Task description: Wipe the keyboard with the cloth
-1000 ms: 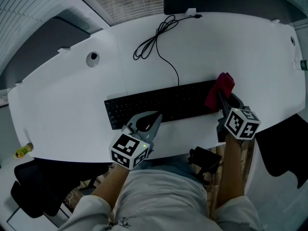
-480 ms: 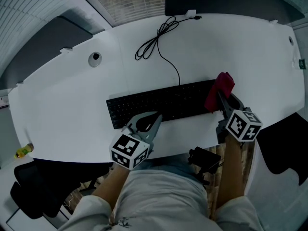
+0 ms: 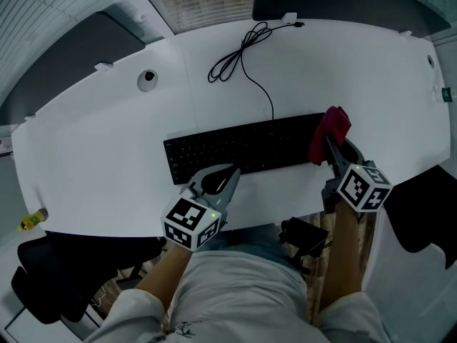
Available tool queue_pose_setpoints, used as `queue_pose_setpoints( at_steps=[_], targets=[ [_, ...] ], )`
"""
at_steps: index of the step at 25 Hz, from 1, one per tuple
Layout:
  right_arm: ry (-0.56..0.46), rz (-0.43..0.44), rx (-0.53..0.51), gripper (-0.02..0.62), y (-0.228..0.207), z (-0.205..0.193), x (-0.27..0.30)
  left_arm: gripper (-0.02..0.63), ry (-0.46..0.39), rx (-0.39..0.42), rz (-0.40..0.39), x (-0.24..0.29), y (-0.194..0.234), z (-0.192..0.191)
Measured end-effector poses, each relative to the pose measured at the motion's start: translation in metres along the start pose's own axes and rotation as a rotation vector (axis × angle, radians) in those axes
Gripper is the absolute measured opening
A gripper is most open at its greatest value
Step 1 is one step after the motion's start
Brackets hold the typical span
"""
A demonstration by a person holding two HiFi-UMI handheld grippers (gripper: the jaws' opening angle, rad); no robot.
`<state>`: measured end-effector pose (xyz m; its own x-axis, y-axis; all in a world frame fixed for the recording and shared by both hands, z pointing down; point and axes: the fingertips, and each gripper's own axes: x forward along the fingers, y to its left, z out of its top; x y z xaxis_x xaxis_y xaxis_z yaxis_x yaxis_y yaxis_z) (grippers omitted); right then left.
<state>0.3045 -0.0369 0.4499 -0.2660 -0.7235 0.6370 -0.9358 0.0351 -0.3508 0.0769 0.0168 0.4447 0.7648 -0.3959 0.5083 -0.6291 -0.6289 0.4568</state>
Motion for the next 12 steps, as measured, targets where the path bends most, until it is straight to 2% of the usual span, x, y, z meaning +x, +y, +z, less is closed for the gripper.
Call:
queue_pose_setpoints(
  at_steps=[12],
  targets=[
    [-0.032, 0.064, -0.041, 0.081, 0.055, -0.001, -0.014, 0.011, -0.037, 0.017, 0.015, -0.037, 0.004, -0.004]
  ],
)
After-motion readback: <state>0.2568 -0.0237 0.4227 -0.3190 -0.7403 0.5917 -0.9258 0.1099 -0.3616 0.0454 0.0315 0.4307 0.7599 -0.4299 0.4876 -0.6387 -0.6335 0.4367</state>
